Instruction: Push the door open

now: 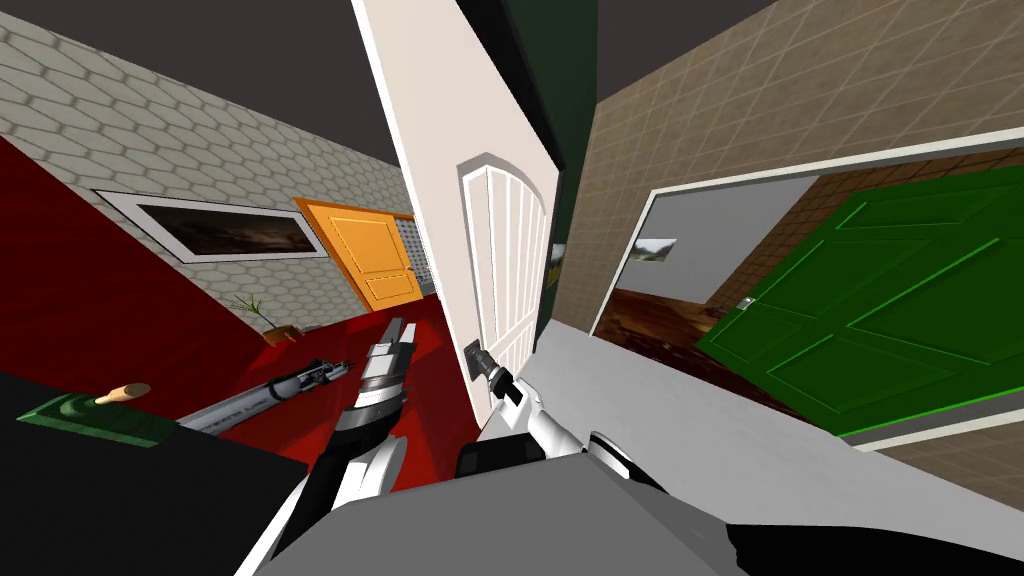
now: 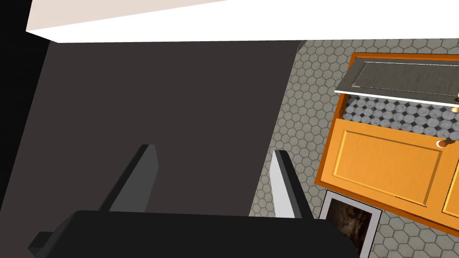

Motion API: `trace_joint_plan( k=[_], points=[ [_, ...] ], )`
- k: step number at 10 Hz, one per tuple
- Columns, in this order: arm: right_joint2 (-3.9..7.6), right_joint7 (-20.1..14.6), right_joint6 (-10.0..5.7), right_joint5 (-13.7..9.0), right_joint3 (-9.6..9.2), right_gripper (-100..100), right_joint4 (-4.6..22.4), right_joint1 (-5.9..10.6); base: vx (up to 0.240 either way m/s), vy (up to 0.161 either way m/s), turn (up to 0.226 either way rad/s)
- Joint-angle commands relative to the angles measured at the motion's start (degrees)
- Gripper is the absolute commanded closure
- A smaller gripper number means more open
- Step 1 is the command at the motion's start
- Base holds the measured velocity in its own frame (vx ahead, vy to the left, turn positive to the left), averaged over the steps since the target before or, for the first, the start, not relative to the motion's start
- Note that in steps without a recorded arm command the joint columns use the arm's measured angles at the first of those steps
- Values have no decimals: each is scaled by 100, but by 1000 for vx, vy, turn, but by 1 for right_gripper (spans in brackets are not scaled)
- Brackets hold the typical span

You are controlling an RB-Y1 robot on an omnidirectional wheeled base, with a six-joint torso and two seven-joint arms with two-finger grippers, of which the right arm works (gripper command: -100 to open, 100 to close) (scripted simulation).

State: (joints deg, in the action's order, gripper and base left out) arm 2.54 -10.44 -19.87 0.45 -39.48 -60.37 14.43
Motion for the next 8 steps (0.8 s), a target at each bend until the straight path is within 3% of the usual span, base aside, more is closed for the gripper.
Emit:
trace_joint_plan(
  k=[1,8],
  points=[
    [30,-14,-1,77,106,100,-32,-7,112,193,-96],
    [103,-122,77,472,472,100,-261,-293,122,184,-125]
  ],
)
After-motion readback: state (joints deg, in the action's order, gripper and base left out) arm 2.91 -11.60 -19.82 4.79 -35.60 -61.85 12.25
